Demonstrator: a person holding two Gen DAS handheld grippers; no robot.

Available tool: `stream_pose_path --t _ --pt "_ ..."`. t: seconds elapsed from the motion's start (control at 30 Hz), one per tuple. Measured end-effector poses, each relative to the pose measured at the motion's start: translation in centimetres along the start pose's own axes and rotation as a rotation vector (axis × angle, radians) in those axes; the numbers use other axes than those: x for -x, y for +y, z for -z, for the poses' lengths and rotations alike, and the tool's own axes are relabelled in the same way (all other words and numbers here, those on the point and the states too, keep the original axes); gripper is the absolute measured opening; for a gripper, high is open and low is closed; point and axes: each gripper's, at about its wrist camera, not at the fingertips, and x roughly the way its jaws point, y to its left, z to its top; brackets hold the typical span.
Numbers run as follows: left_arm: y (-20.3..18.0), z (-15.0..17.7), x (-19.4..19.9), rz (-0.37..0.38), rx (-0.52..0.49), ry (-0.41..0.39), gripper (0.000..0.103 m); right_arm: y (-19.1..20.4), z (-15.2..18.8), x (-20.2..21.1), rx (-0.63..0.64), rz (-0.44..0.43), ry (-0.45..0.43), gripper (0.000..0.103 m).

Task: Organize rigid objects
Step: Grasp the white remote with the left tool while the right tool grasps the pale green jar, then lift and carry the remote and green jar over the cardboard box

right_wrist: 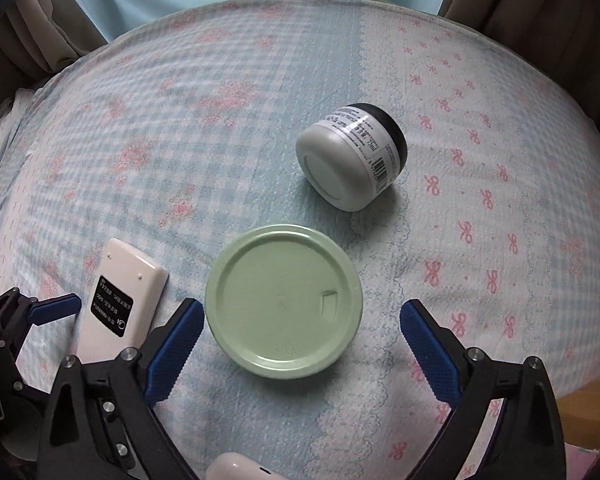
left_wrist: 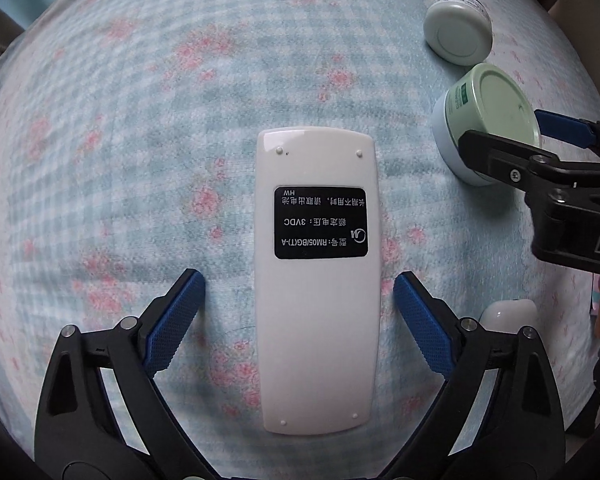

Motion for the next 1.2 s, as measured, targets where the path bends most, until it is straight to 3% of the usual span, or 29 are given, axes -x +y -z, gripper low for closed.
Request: stream_pose_path --t 0.07,0.1,0.17,0.23,0.3,0.6,0.87,1.2 --pt "-0.4 -0.1 -0.1 -0.025 0.001 0.004 0.085 0.0 -0.1 -0.4 -0.004 -0.004 0.004 0.092" --pt "-0.6 -0.3 -0.2 -0.039 -0.003 0.009 0.081 0.0 -0.1 -0.6 -0.005 -0.011 0.009 0.082" --pt "-1.0 -0.7 -0.1 -0.041 -0.006 0.016 0.075 0.0 -0.4 -0.8 -0.002 -0.029 0.019 0.075" --pt "-1.3 -0.8 0.1 -0.034 -0.015 0.027 0.063 0.5 -0.6 -0.8 0.022 -0.025 0.021 0.067" --pt "-1.8 -1.0 0.3 -0.030 -0.029 0.043 0.055 0.9 -0.8 -1.0 0.042 -0.001 0.033 0.067" --pt "-1.8 -2.8 0.1 0.003 -0.019 0.079 0.054 0.9 -1.1 -1.3 0.030 0.000 0.040 0.067" --pt "0.5 -2.5 1.1 0.050 0.028 0.067 0.054 0.5 -0.9 -0.6 0.027 0.004 0.034 0.066" --pt "1.5 -1.7 6.2 0.071 0.044 -0.002 0.054 1.0 -0.3 3.7 0.007 0.001 -0.012 0.066"
